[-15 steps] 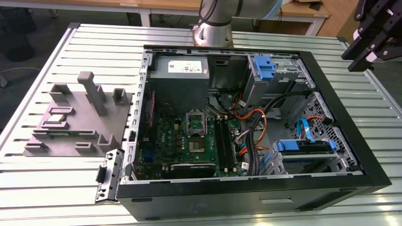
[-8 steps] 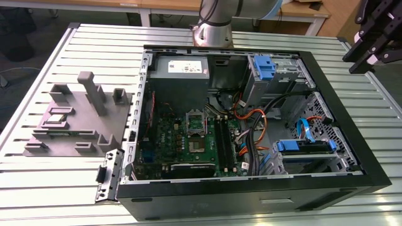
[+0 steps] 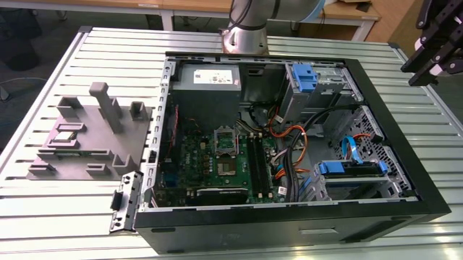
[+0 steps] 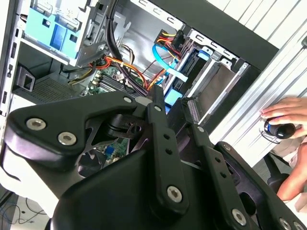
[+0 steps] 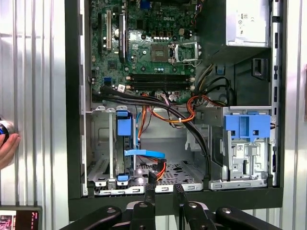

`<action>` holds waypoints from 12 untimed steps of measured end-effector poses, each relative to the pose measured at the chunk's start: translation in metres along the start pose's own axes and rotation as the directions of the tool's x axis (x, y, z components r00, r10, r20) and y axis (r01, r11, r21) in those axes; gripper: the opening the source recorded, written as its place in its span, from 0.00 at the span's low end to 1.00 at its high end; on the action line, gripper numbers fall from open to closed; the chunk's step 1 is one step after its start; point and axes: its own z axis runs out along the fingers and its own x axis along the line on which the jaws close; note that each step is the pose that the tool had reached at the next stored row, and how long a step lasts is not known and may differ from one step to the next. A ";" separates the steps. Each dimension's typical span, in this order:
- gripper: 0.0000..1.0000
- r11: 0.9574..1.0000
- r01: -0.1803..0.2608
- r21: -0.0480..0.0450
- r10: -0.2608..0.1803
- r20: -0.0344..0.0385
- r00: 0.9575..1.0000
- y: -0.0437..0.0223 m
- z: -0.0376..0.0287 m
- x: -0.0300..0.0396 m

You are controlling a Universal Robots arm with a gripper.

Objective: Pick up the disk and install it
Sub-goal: 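Insert the second disk wire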

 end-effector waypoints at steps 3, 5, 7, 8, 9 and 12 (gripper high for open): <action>0.29 1.000 0.000 0.000 0.000 0.000 1.000 -0.0001 0.0001 0.0000; 0.29 1.000 0.000 0.000 0.000 0.000 1.000 -0.0001 0.0006 0.0001; 0.29 1.000 0.000 0.000 0.000 0.000 1.000 0.0000 0.0025 0.0004; 0.29 1.000 0.000 0.000 0.000 0.000 1.000 0.0000 0.0036 0.0005; 0.29 1.000 0.000 0.000 0.000 0.000 1.000 0.0000 0.0049 0.0006; 0.29 1.000 0.000 0.000 0.000 0.000 1.000 0.0003 0.0177 0.0020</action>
